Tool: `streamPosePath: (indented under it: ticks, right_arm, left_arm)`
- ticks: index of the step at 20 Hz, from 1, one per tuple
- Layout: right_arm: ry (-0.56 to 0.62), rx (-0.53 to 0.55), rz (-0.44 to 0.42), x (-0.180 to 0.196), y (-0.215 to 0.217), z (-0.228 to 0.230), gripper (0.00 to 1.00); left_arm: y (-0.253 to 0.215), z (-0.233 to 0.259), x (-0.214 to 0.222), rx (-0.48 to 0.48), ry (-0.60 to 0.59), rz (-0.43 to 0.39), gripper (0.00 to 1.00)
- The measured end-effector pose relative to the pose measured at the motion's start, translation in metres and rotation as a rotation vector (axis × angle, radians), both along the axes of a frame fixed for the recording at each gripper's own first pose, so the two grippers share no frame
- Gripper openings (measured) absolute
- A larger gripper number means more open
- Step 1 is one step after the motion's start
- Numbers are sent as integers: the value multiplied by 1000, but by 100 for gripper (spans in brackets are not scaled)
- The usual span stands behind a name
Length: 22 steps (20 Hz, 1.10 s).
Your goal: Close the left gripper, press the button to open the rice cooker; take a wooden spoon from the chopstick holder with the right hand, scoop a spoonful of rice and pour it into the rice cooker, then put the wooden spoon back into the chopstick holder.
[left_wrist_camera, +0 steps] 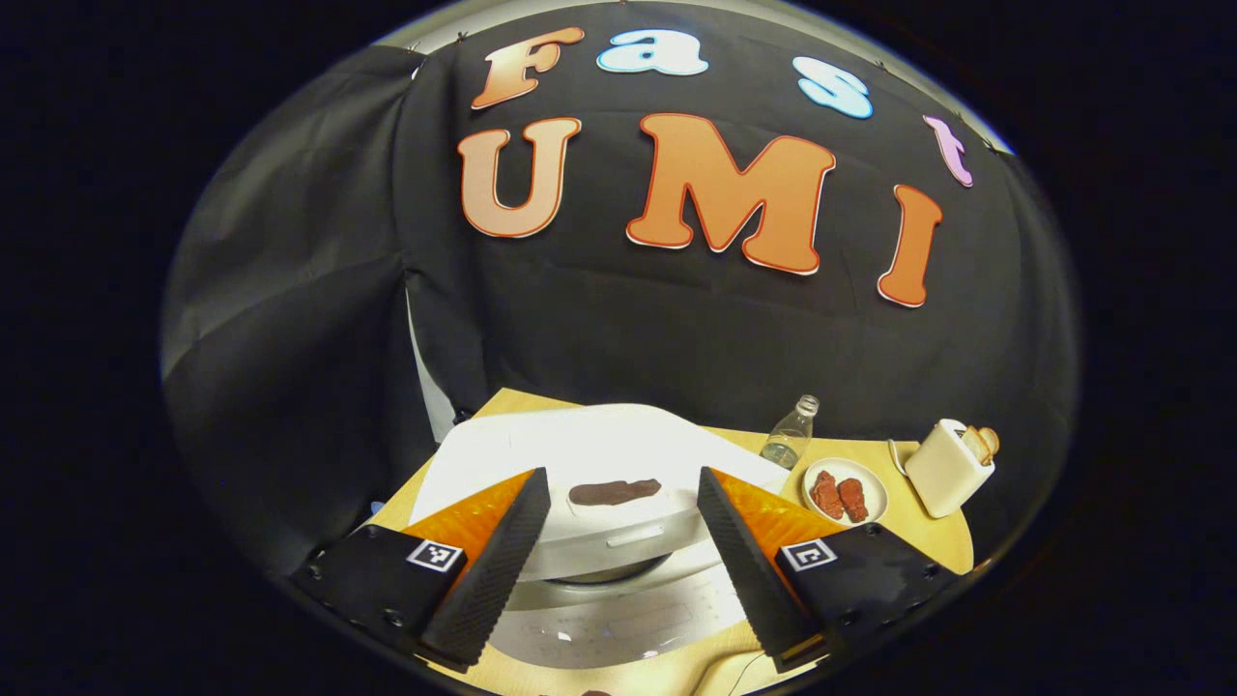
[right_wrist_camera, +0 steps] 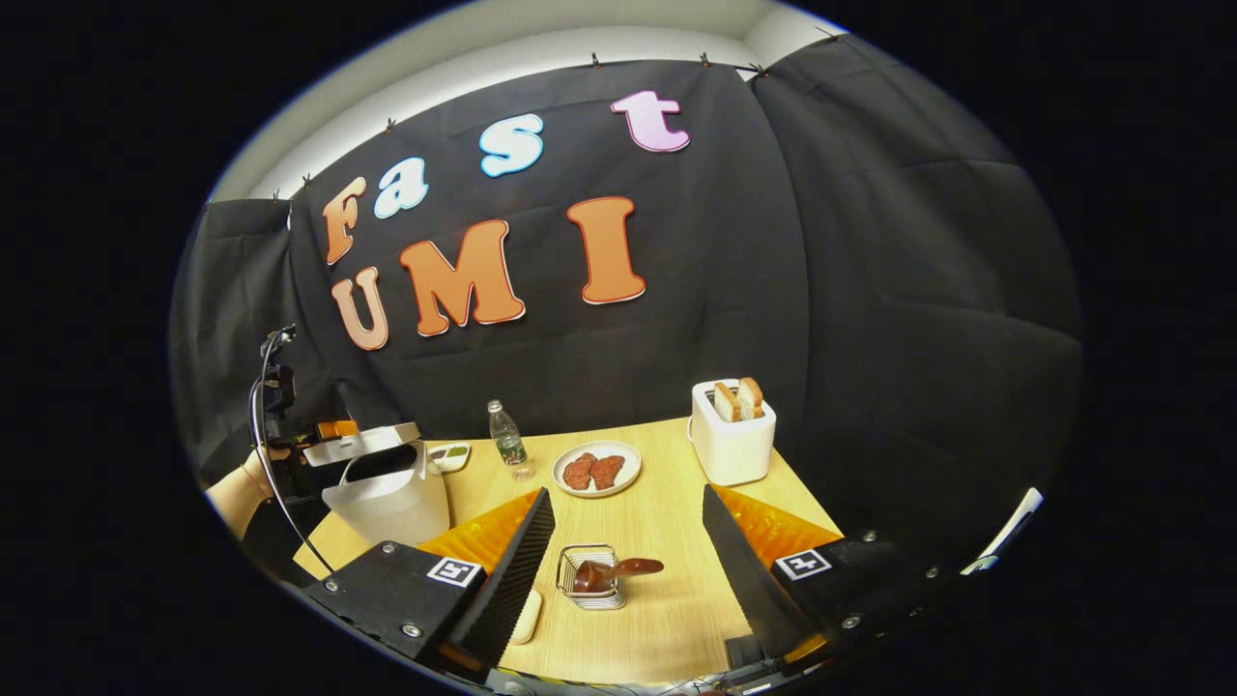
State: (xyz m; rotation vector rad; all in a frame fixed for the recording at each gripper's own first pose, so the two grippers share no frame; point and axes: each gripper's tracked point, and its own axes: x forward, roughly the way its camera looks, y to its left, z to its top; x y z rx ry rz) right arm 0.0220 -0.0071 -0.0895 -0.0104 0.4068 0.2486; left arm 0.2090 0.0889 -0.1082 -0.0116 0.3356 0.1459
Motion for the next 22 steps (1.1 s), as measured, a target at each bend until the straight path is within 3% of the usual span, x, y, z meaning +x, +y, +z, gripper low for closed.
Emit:
streamPosePath:
  ticks: [9,12,14,22]
  right_arm:
    - [34,-8,-13,-2,-9,-14,95]
    - [42,-6,-12,2,-8,-16,95]
    - [44,-12,-9,5,-6,-19,95]
    - [58,-6,-10,15,1,-28,95]
  left_arm:
    - [7,-59,7,8,78,60,100]
    - [9,-64,9,78,76,56,100]
    - [9,-70,7,59,79,74,100]
    - [1,-66,8,88,116,6,100]
